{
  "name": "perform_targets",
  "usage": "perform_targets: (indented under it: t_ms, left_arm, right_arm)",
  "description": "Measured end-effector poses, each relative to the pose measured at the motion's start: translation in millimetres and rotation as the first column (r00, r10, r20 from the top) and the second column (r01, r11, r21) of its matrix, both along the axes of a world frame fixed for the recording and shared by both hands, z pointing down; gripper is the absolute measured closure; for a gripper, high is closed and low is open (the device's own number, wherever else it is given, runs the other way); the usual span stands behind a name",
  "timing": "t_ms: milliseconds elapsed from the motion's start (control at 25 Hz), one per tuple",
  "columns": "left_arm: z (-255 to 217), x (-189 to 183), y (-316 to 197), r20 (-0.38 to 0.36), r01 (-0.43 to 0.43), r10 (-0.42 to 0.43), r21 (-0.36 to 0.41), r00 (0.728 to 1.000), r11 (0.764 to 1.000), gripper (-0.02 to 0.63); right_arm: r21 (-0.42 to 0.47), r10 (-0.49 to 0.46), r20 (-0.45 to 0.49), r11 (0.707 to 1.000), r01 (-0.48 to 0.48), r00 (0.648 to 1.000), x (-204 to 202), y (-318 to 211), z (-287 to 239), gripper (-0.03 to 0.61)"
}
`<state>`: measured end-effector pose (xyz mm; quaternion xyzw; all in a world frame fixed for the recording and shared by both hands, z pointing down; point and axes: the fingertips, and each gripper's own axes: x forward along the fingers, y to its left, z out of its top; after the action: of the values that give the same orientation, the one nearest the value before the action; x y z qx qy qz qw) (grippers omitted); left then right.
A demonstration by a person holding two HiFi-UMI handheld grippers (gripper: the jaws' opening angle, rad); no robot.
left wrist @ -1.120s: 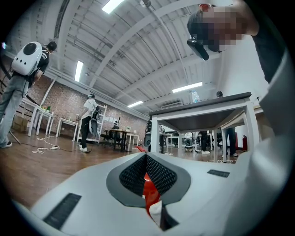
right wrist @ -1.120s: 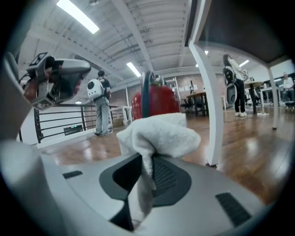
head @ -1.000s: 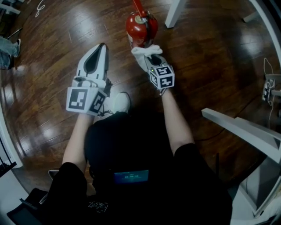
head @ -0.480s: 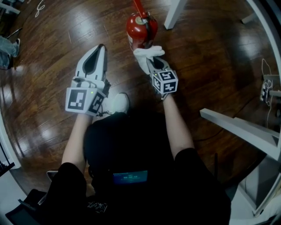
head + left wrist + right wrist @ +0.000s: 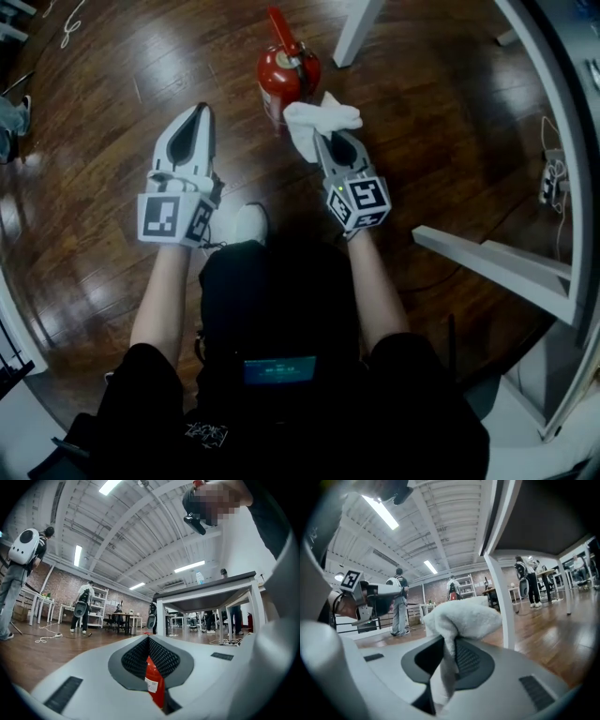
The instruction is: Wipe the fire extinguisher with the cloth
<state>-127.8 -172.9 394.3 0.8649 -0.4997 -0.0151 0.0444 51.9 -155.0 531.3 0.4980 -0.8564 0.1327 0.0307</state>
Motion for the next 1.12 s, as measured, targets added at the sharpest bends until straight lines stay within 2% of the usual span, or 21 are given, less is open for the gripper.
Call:
perform_targets:
  t_ms: [280,520,680,920,1120]
  left_arm:
    - [-97,1,15,0.007,-0.043,0.044,-0.116,0.999,0.992,0.614]
    - [-235,2,65,-0.031,-0.065,0.06,-0.183,0.998,0.981,0.615]
    - [-333,-5,93,-0.063,-0.046,0.034,-0.192,0.997,0.98,0.615]
    - [-462,10,141,-0.085,-0.054,0.04,-0.173,0.996,0.983,0.615]
    - [-521,30,200,-0.065,-0.105,0.095,-0.176,0.993,0.979,0.615]
  right_arm:
    - [-0.038,0.072,-0.042,0.997,-0.073,0.997,7,31,-124,0.503]
    - [-0.075,0.091,-0.026,0.993,-0.093,0.996,14,90,-279,0.502]
    - [-0.104,0.066,-0.043,0.992,-0.071,0.997,13,130,-387,0.5]
    - [-0.066,0.053,-0.066,0.996,-0.058,0.996,23,182,-524,0.5]
    - [-0.063,0.052,-0.049,0.996,-0.055,0.997,21,235,-602,0.5]
